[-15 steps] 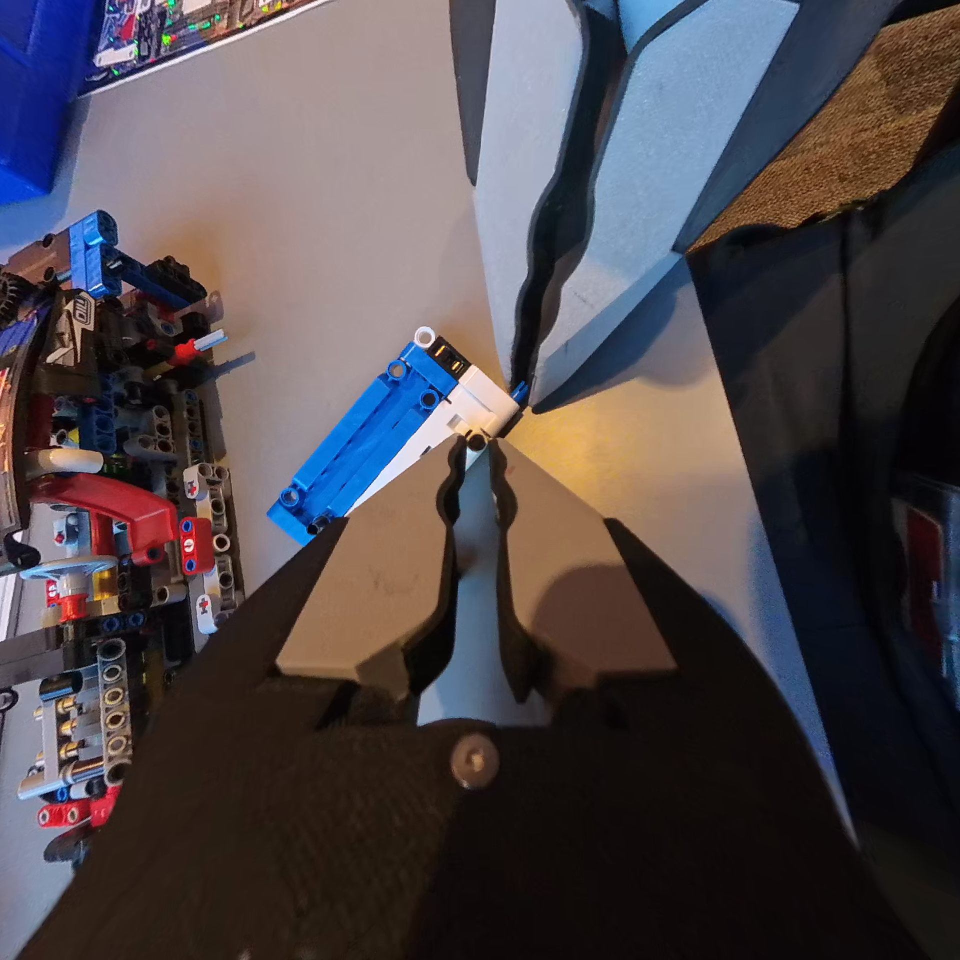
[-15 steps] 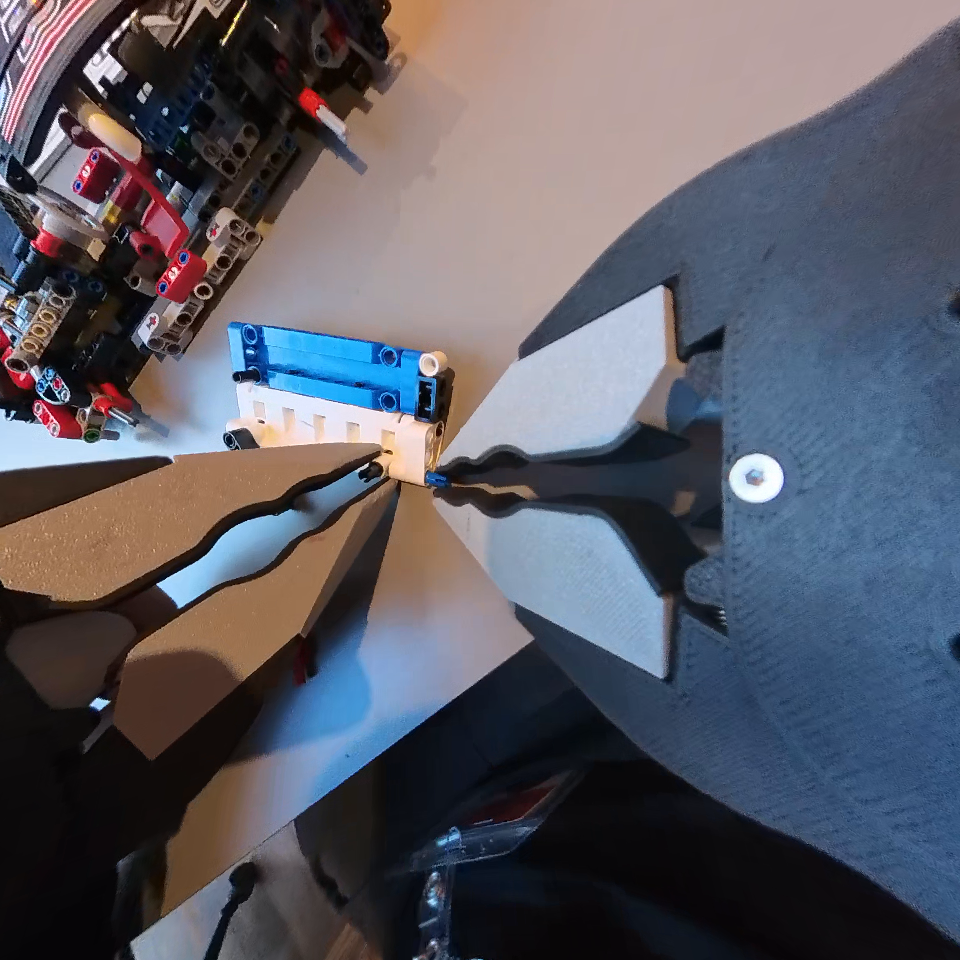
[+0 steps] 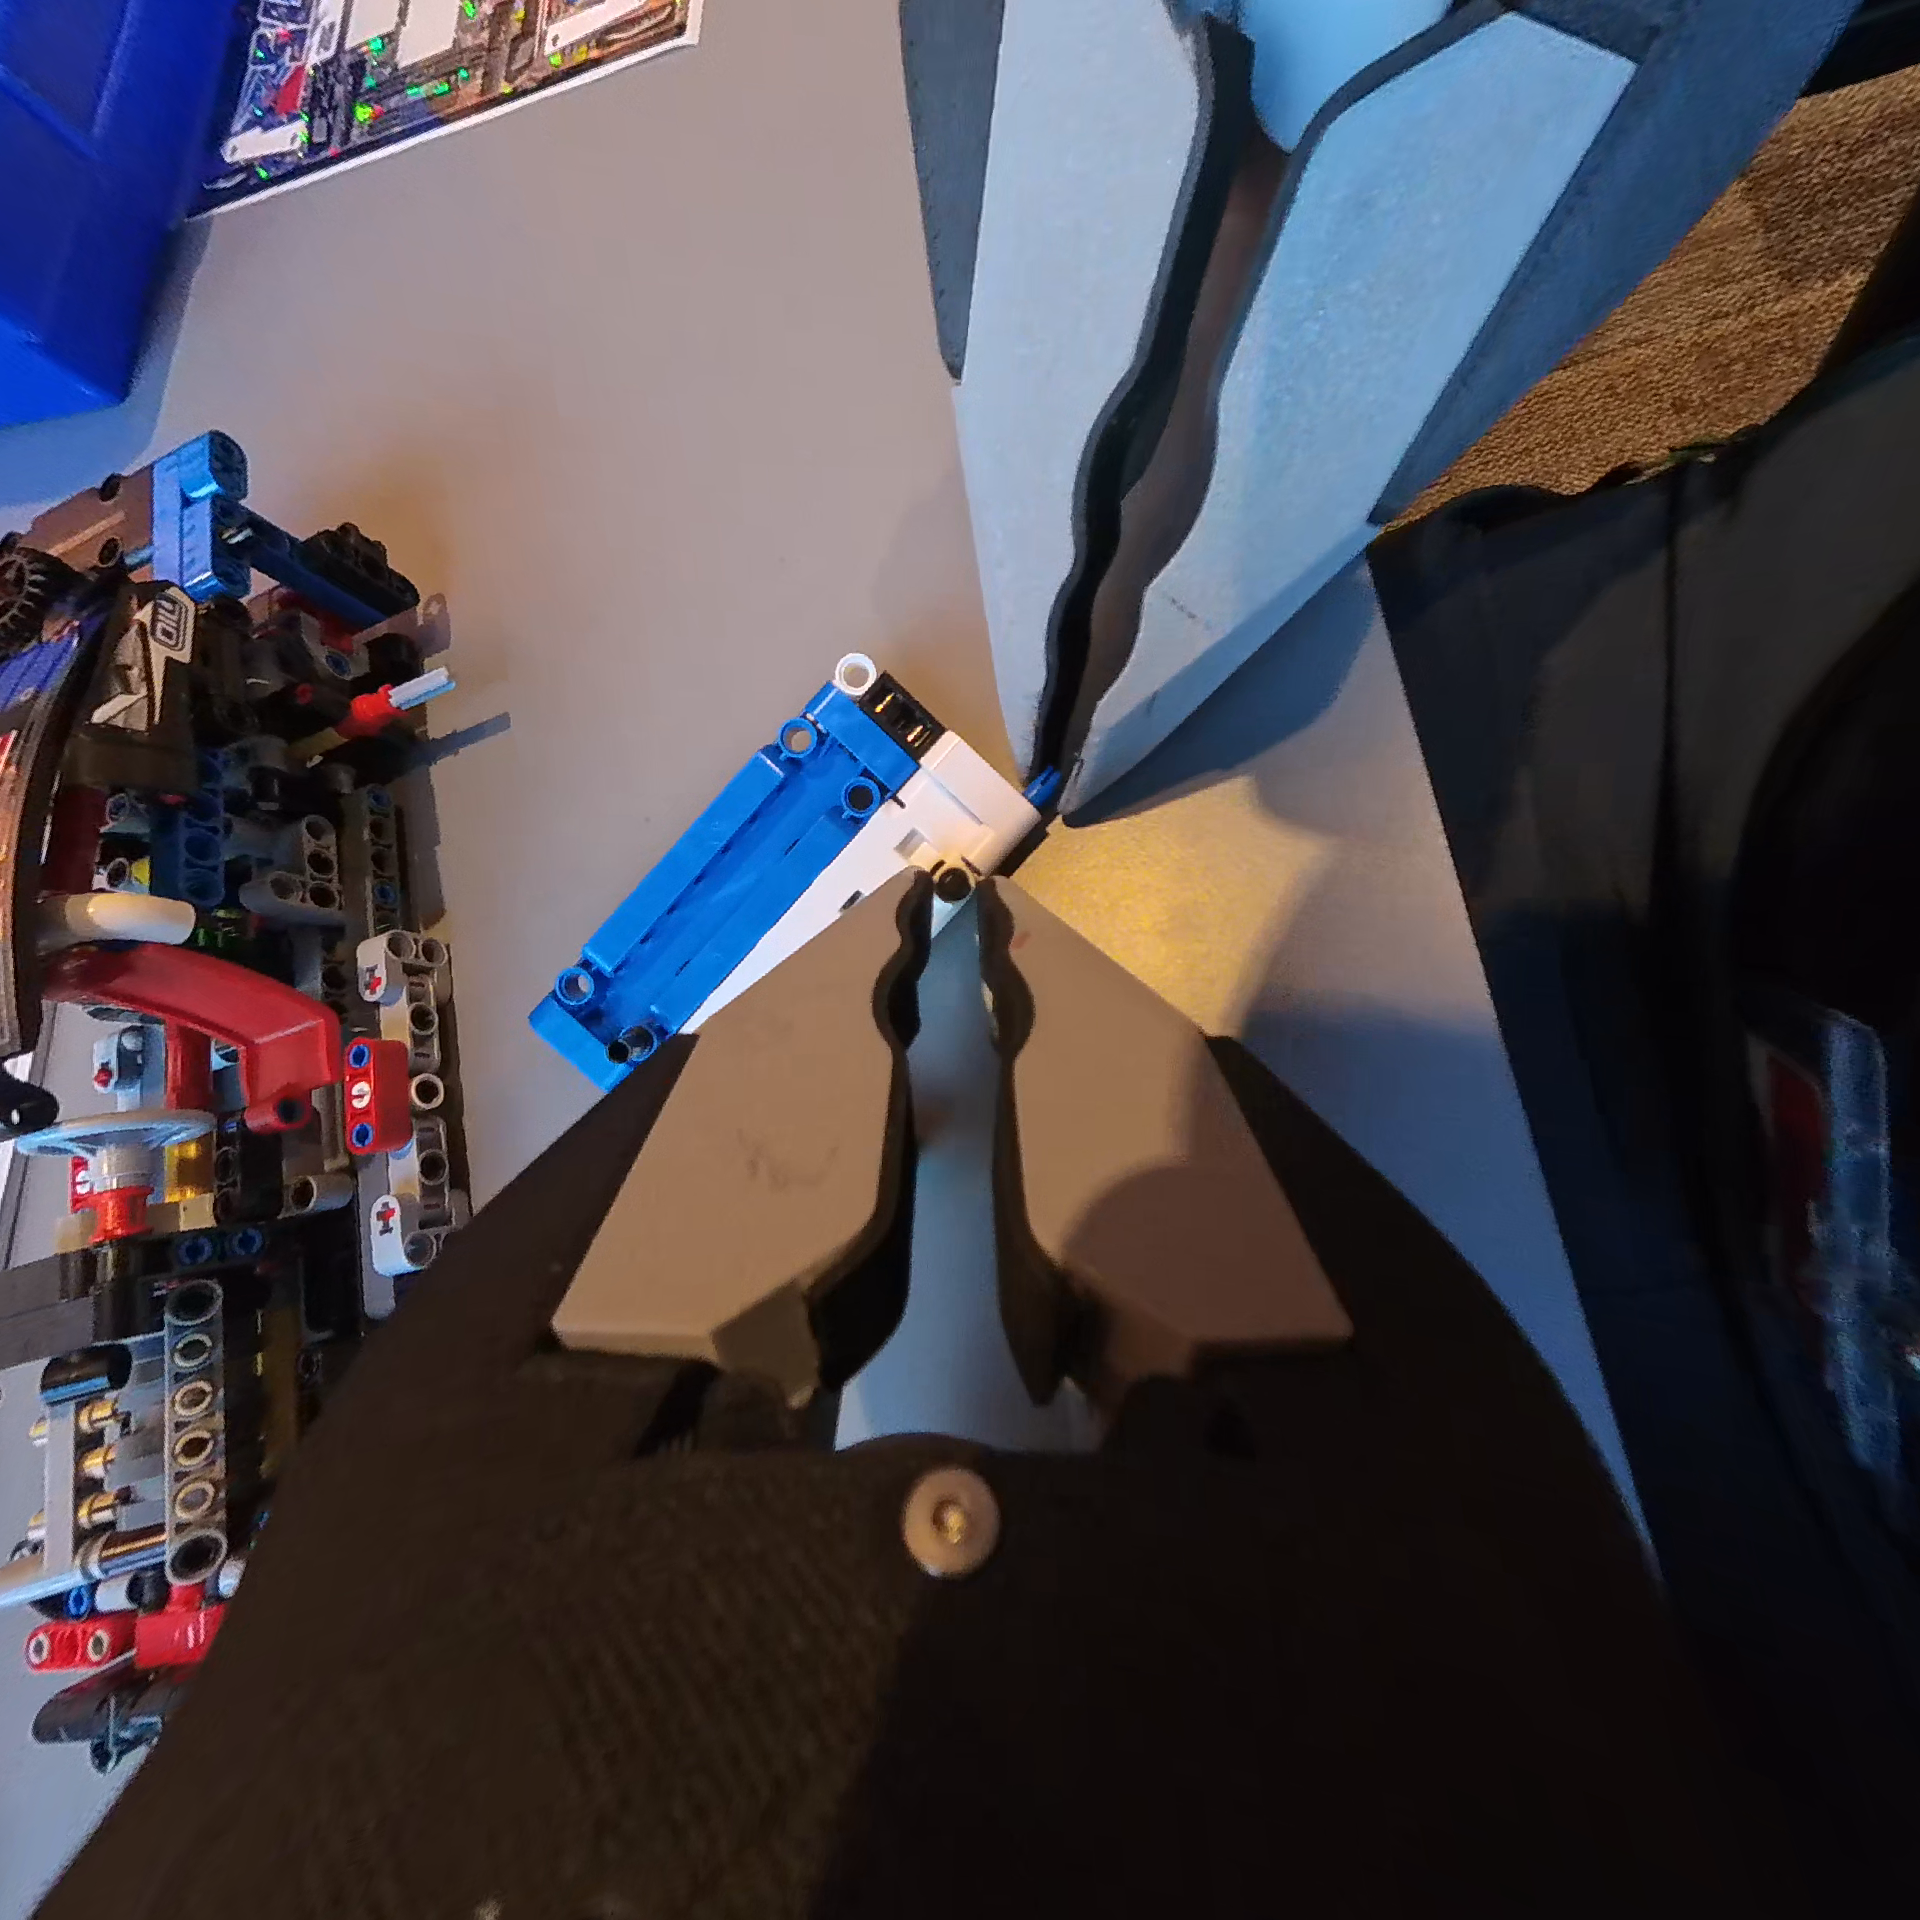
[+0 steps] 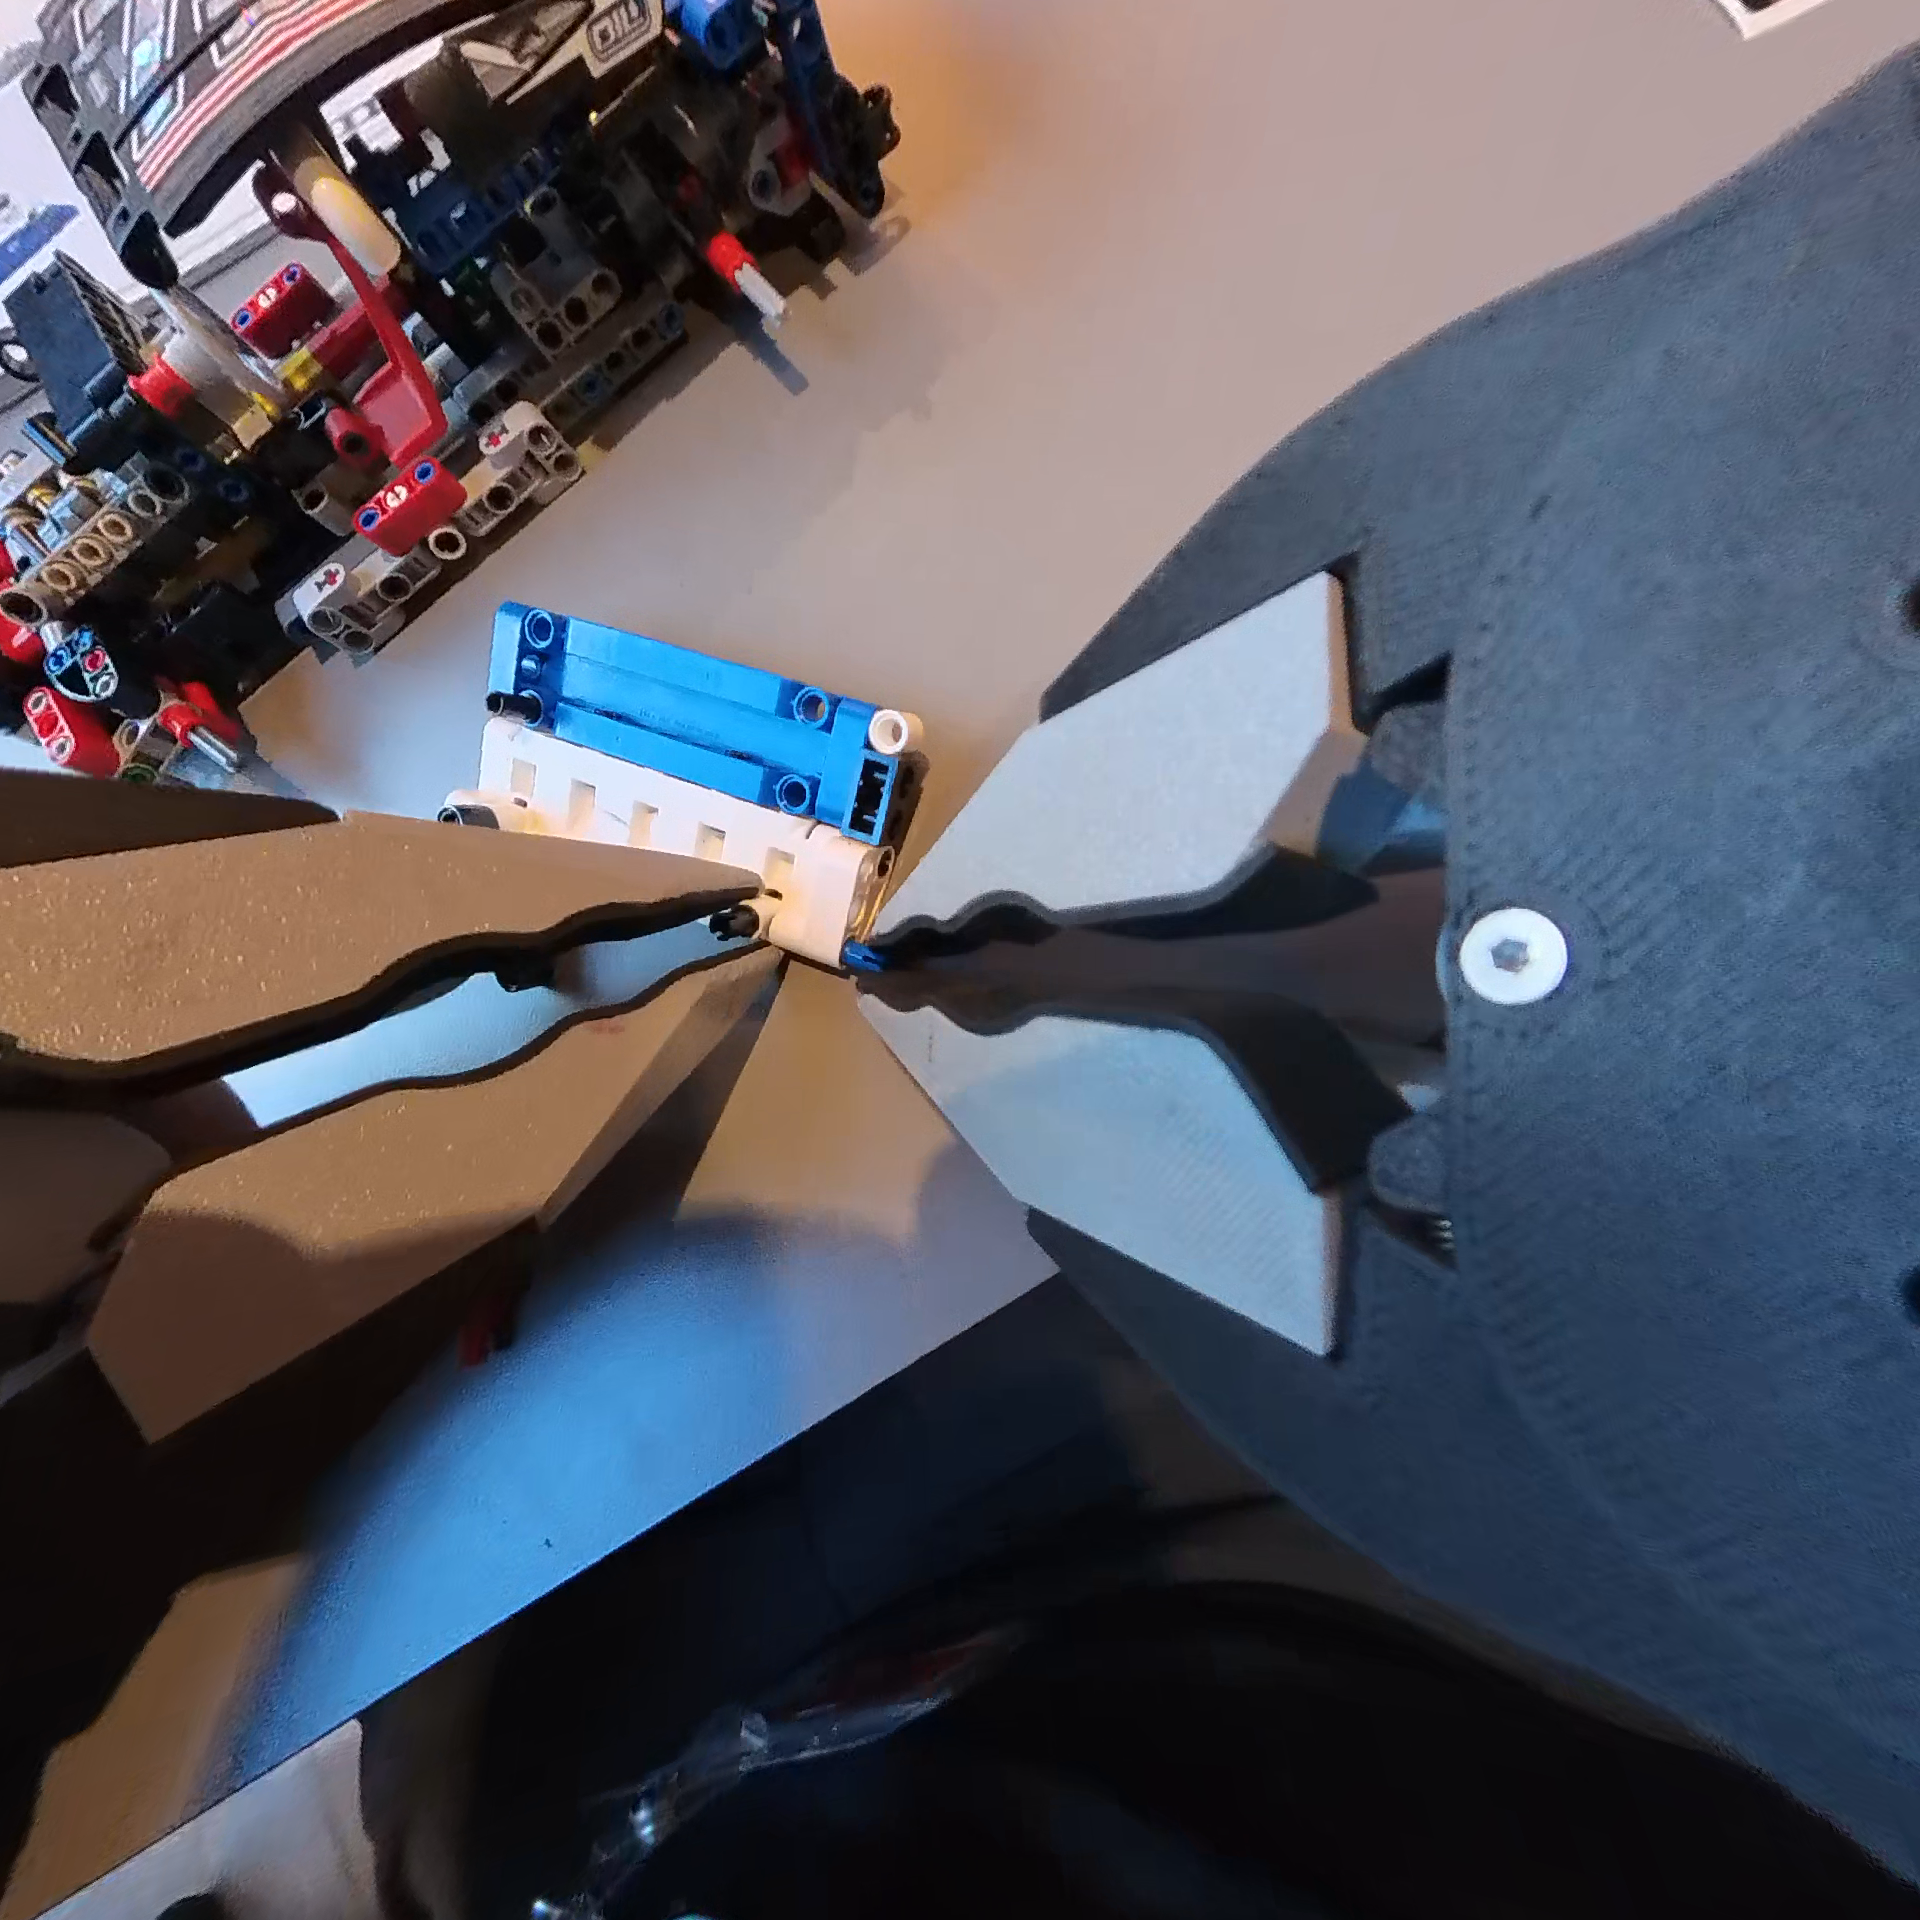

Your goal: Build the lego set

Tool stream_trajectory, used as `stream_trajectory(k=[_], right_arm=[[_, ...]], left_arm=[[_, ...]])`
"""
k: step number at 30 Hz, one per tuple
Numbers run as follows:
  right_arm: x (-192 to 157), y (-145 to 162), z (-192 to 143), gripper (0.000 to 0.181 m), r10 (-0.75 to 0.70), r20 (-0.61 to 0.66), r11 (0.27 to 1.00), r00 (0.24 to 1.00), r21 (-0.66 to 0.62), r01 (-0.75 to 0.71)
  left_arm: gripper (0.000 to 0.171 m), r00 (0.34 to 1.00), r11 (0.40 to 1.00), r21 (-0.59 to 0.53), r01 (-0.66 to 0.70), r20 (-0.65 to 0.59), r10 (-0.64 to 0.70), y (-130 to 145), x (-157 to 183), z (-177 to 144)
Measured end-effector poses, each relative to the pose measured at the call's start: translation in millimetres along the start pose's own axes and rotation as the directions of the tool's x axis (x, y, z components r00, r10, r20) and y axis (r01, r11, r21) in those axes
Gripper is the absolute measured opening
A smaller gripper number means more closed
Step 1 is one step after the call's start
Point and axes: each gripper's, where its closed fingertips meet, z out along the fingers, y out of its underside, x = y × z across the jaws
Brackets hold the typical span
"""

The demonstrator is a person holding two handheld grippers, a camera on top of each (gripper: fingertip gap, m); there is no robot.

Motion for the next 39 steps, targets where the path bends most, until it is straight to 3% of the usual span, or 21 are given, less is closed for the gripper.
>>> stream_trajectory(k=[7,11,18,29,39], right_arm=[[2,1,0,0.001,0.002,-0.003,1.000,1.000,0.024,-0.002],[5,1,-2,0.001,0.142,0.072,0.988,0.987,0.050,-0.146],[8,4,-5,0.002,0.055,-0.040,0.997,0.998,0.052,-0.053],[10,5,-12,0.007,0.073,-0.043,0.995,0.996,0.073,-0.070],[10,6,-10,0.000,0.047,-0.061,0.997,0.997,0.063,-0.043]], left_arm=[[0.006,1.000,1.000,-0.008,-0.003,0.018,0.003,-1,-1,1],[0.005,1.000,1.000,0.001,0.002,0.019,-0.002,-2,-2,3],[0.005,1.000,1.000,0.008,0.005,0.013,-0.005,-4,-2,4],[0.005,1.000,1.000,0.009,0.003,0.019,-0.003,-5,-2,5],[0.005,1.000,1.000,0.011,0.005,0.021,-0.005,-5,-2,6]])
